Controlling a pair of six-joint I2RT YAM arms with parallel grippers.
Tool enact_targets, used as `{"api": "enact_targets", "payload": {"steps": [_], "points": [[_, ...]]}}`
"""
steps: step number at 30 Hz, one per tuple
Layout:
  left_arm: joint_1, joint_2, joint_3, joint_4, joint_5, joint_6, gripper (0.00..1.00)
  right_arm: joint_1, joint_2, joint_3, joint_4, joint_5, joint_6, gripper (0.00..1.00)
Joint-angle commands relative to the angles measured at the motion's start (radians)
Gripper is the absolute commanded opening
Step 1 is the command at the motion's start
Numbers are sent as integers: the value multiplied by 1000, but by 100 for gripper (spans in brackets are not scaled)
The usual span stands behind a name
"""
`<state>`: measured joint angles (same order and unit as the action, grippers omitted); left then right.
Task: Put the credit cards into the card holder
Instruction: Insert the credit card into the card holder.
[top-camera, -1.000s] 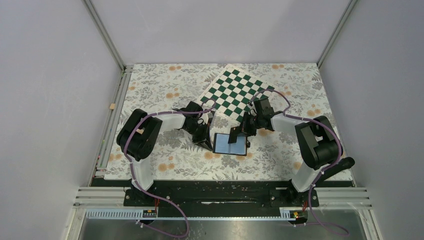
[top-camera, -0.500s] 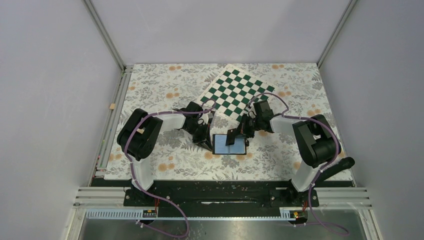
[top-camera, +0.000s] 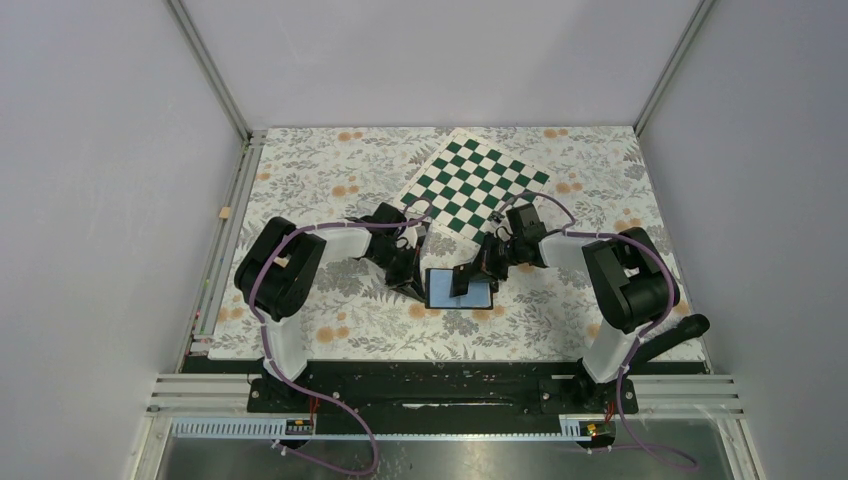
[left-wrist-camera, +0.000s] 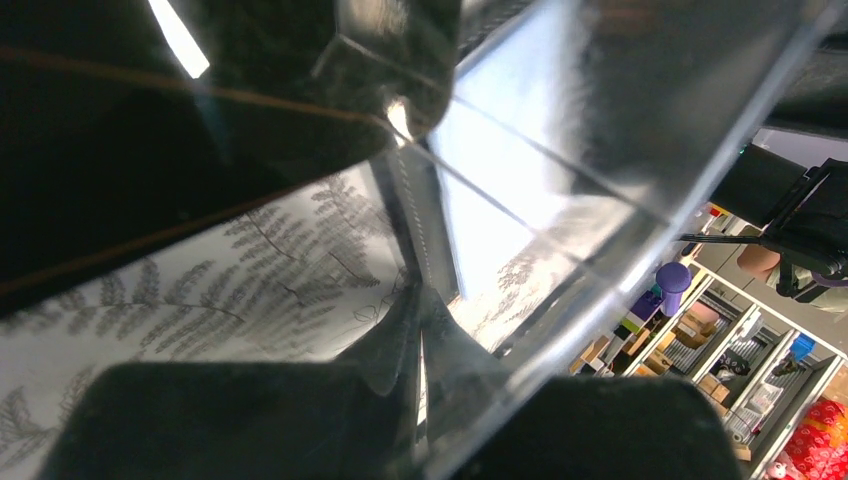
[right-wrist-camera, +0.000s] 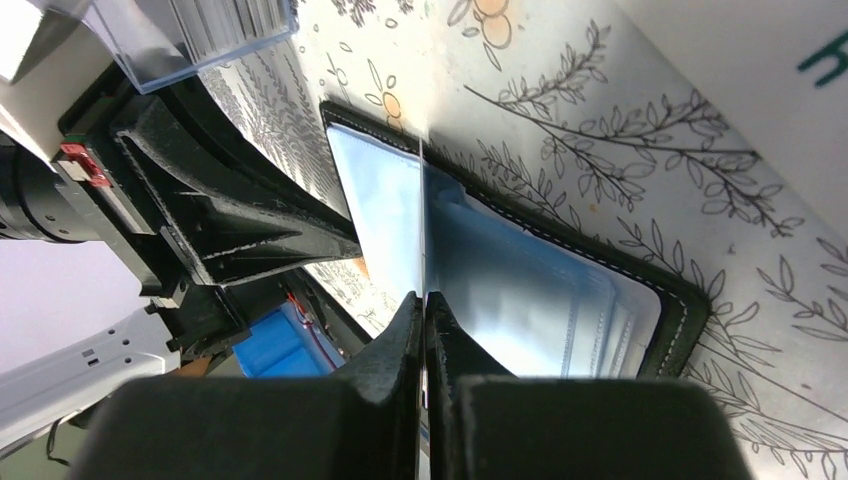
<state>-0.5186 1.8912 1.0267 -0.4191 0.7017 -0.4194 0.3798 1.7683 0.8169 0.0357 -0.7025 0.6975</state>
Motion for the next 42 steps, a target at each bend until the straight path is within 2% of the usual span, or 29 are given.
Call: {"api": "enact_targets", "payload": {"steps": [1, 12, 20, 28, 42], "points": [[-1, 36, 18, 17, -14, -7, 0, 10, 0, -24, -7, -52, 20, 0], [-1, 44, 25, 7, -21, 2, 0, 23, -7, -34, -29, -84, 23, 0], [-1, 54, 49, -28, -39, 27, 0, 41, 64, 20, -78, -127, -6, 0], [-1, 63, 76, -64, -53, 37, 0, 76, 84, 95, -204, -57, -71, 0], [-1, 70, 98, -99, -72, 50, 0, 141, 82, 284, -534, 169, -209, 48]]}}
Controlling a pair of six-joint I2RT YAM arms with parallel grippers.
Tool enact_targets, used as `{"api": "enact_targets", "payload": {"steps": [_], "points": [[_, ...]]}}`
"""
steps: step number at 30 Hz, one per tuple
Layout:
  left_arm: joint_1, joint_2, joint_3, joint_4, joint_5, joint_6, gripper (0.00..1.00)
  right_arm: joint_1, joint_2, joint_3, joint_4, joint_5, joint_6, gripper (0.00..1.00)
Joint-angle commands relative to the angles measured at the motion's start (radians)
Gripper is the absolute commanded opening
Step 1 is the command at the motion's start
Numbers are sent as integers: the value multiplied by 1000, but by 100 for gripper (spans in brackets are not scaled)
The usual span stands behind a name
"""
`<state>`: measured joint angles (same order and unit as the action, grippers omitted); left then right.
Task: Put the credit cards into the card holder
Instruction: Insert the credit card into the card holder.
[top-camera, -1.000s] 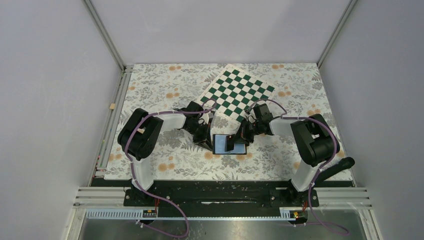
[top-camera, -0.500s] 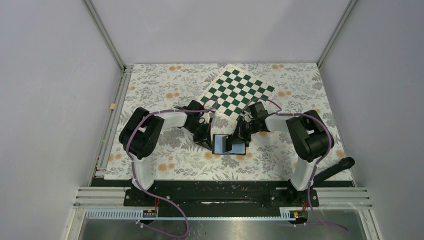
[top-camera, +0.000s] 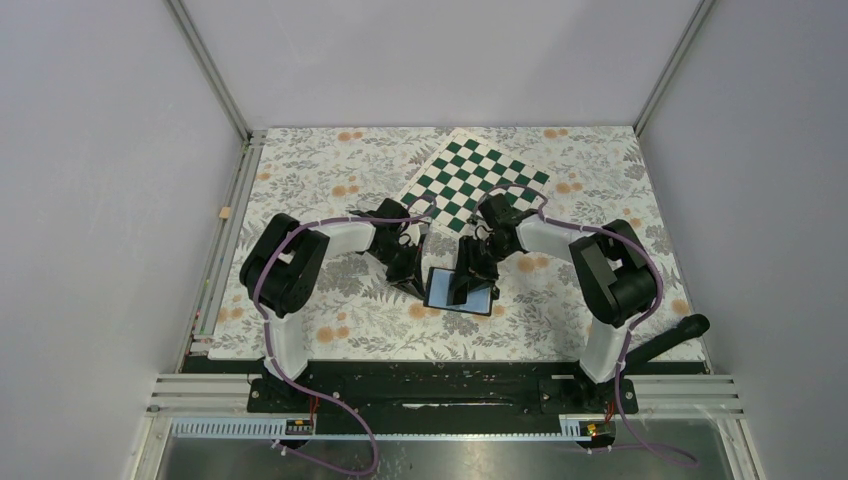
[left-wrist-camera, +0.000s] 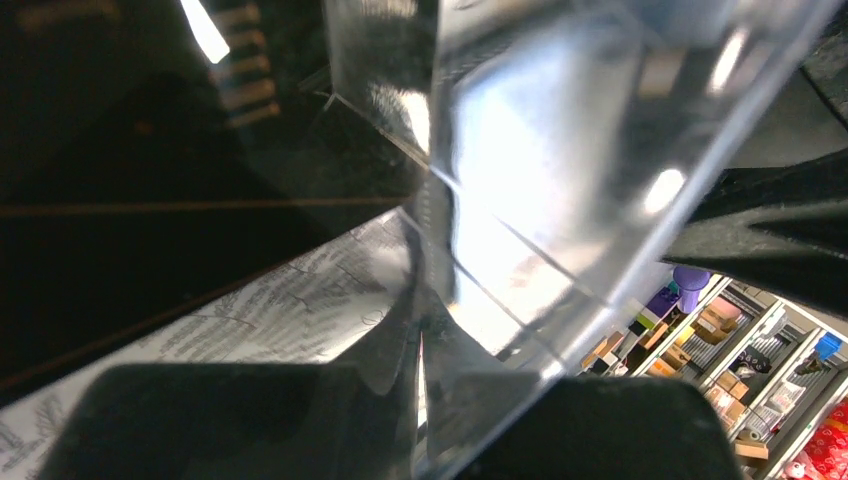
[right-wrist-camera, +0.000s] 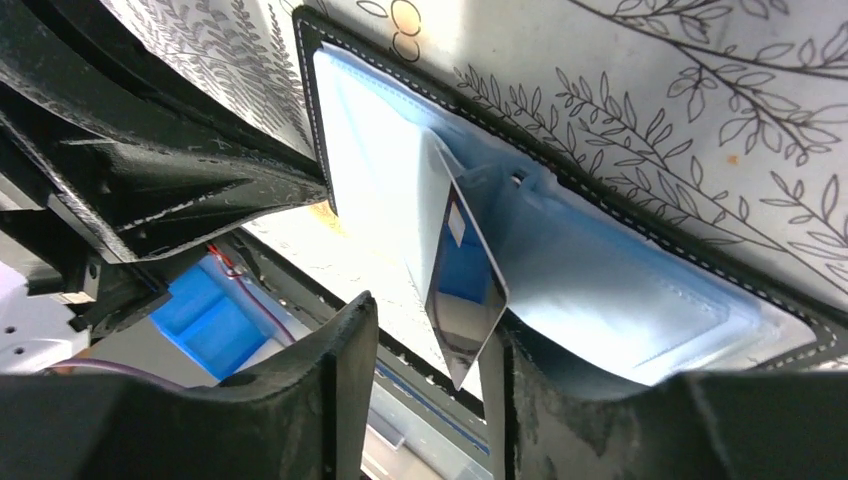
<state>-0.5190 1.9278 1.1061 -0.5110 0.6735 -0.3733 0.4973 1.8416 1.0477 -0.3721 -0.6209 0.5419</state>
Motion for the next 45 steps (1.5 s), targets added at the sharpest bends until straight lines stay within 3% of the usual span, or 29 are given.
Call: {"api": "enact_targets", "payload": {"steps": [1, 9, 29, 36, 45], "points": [[-1, 36, 20, -6, -44, 4, 0, 28, 8, 60, -137, 98, -57, 50], [-1, 44, 27, -6, -33, 1, 0, 46, 36, 108, -205, 143, -68, 59], [-5, 57, 54, -29, -27, 9, 0, 110, 137, 244, -140, -12, -24, 53], [-5, -12, 51, -67, -116, 19, 12, 109, 111, 240, -203, 62, -48, 55], [-3, -215, 83, -107, -311, 24, 41, 110, 21, 236, -234, 160, -63, 67]]}}
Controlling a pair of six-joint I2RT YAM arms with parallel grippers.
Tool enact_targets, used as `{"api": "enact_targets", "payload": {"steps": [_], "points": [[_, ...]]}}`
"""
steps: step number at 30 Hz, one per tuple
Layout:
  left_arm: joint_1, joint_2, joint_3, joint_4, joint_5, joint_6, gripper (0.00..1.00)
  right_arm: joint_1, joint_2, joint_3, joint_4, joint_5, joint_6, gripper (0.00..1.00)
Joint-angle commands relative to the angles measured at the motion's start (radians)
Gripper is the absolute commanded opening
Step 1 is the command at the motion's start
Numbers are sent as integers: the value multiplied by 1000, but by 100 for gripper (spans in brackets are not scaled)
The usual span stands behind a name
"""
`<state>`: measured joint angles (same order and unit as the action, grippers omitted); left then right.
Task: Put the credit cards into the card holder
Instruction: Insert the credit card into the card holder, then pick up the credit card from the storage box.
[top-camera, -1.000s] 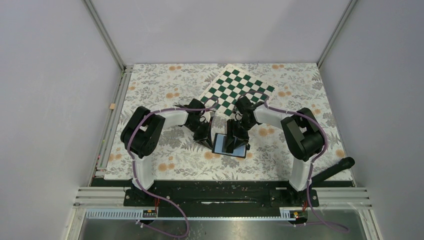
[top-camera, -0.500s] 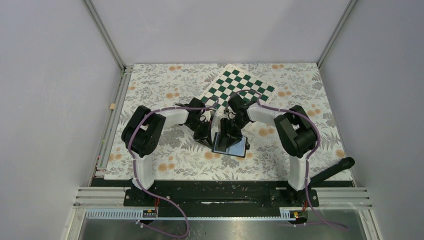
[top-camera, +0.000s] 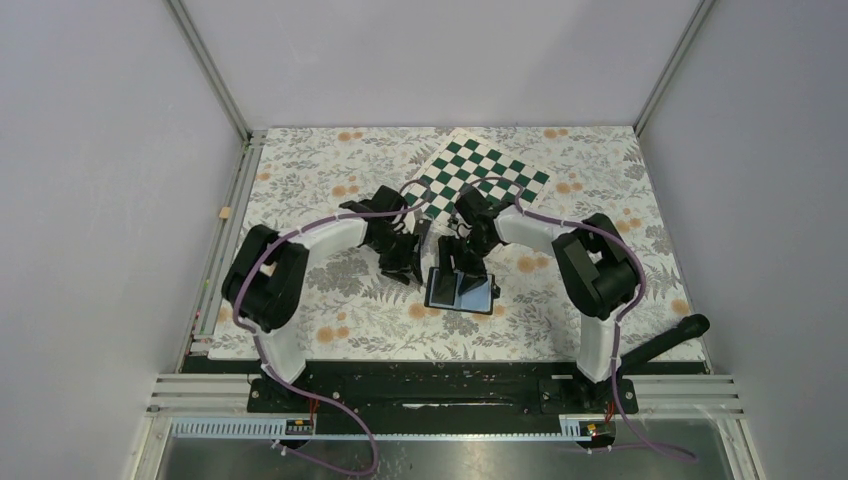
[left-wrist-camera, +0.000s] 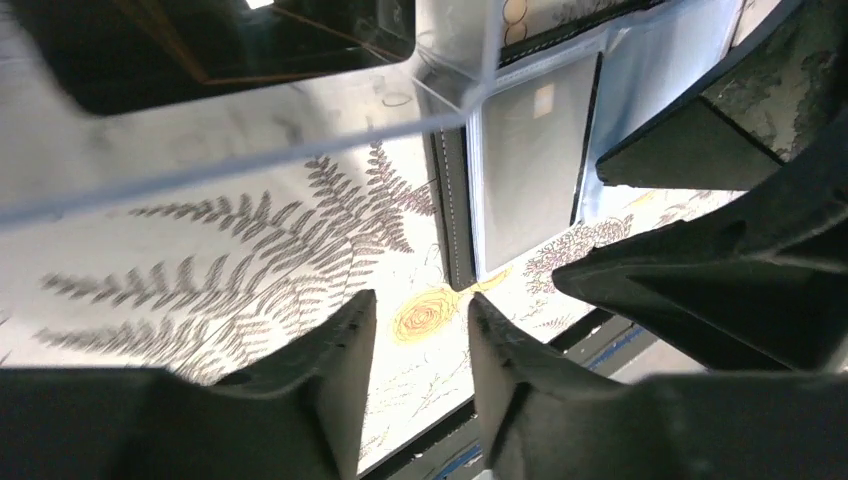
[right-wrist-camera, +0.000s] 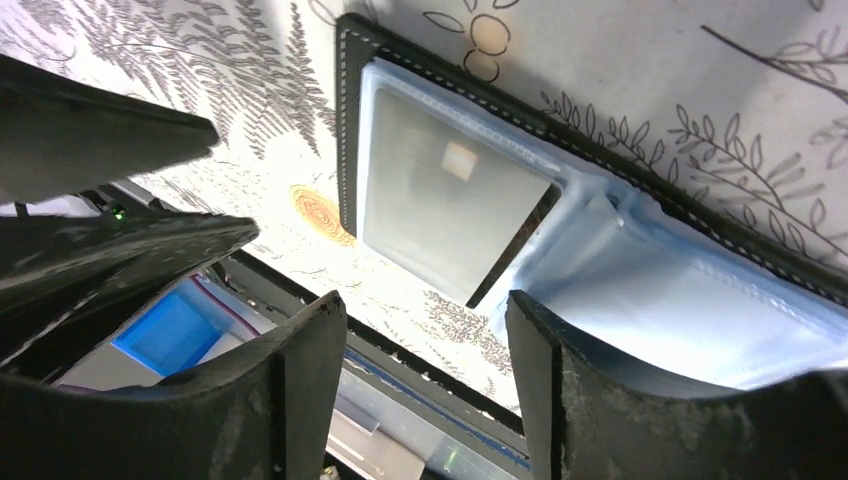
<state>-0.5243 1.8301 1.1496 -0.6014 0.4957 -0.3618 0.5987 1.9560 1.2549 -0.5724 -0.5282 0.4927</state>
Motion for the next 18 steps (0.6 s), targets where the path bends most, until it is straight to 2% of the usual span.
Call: {"api": "enact_targets", "payload": {"steps": [1, 7, 10, 13, 18], "points": [[3, -142, 46, -15, -157, 13, 44, 8, -103, 30, -34, 75, -13, 68], [19, -256, 80, -7, -299, 24, 61, 8, -141, 65, -34, 94, -1, 73], [54, -289, 86, 13, -325, 20, 70, 8, -140, 99, -35, 104, 7, 78], [106, -293, 99, 25, -294, 15, 76, 8, -124, 153, -53, 122, 9, 82], [199, -250, 132, 52, -128, 14, 75, 7, -56, 280, -103, 114, 8, 83]]}}
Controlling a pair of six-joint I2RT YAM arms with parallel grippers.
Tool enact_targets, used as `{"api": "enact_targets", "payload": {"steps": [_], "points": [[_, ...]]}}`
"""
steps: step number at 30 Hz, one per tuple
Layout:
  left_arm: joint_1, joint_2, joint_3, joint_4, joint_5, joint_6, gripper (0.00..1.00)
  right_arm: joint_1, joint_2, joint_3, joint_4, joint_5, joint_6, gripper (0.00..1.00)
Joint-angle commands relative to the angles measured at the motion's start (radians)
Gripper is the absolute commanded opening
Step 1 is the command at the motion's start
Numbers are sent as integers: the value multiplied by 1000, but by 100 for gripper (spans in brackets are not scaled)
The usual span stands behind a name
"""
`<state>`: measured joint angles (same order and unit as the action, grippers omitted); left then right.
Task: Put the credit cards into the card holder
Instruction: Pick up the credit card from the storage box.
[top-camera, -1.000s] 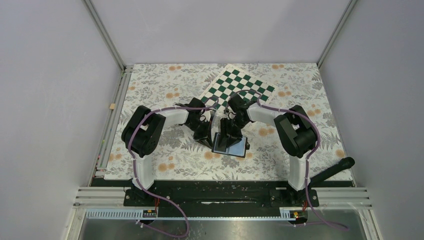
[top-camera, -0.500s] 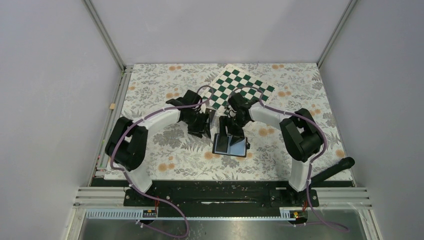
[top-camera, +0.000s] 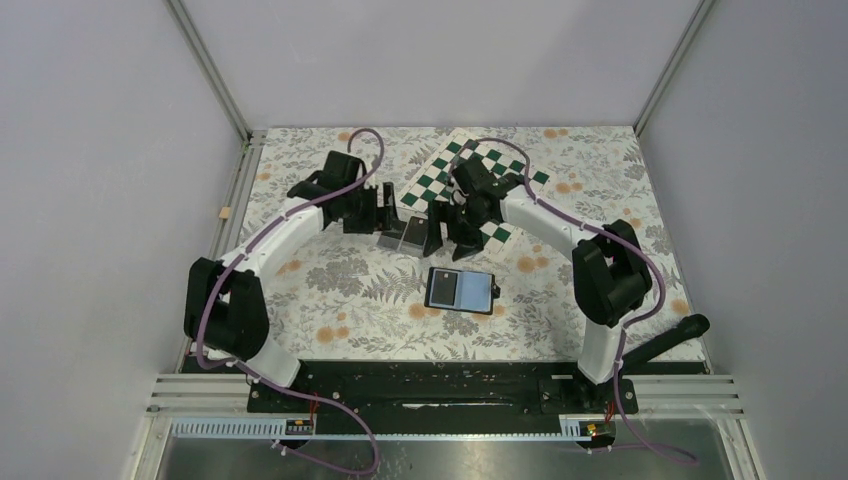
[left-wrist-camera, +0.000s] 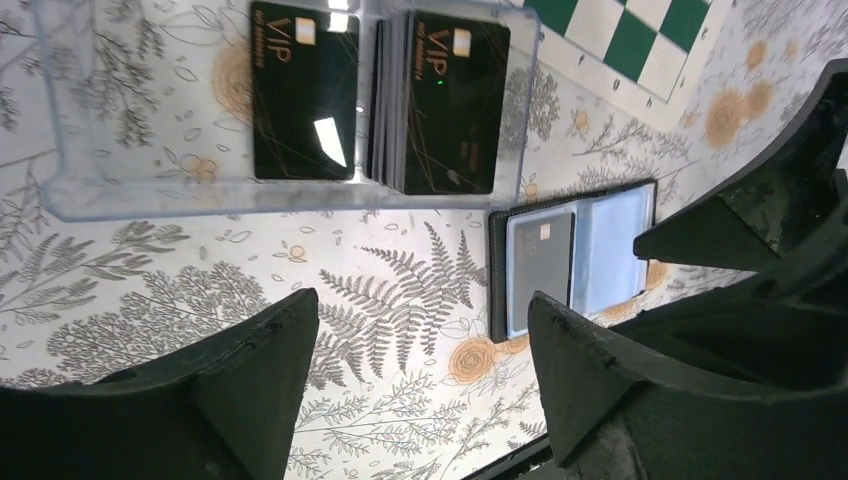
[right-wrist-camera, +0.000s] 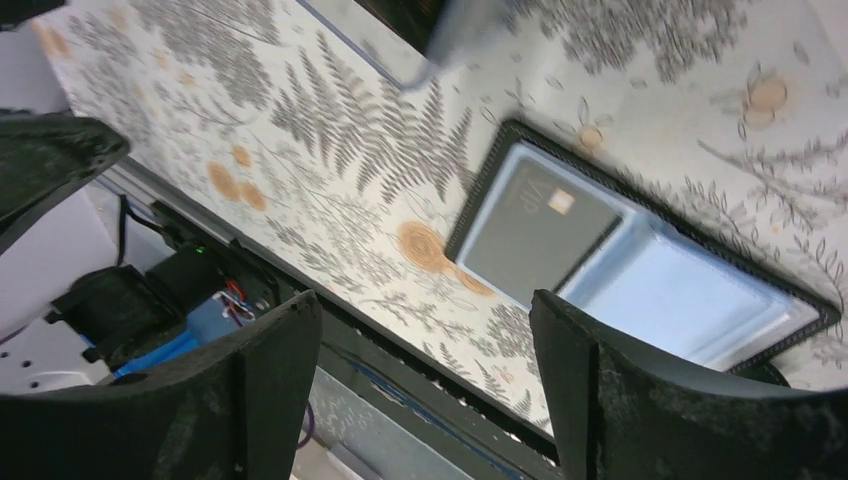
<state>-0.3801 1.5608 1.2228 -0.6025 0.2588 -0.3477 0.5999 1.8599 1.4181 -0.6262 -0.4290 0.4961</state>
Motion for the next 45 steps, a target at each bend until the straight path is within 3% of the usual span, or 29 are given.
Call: {"api": "enact_targets", "payload": {"steps": [1, 8, 15, 28, 34, 41, 45], "points": [[73, 31, 64, 64, 148, -4, 75, 4, 57, 144, -60, 10, 6, 83], [101, 182, 154, 58, 327, 11, 55, -53, 161, 287, -90, -38, 71, 80], [102, 328, 241, 18, 322, 5, 46, -84, 258, 378, -91, -84, 115, 75], [96, 463, 314, 13, 293, -14, 33, -82, 379, 440, -80, -164, 165, 51], [88, 477, 315, 13, 274, -6, 19, -81, 405, 456, -75, -186, 176, 31], [80, 495, 323, 22, 284, -4, 14, -78, 424, 461, -73, -206, 180, 25], [72, 494, 327, 24, 286, -1, 7, -78, 431, 469, -73, -215, 182, 15]]}}
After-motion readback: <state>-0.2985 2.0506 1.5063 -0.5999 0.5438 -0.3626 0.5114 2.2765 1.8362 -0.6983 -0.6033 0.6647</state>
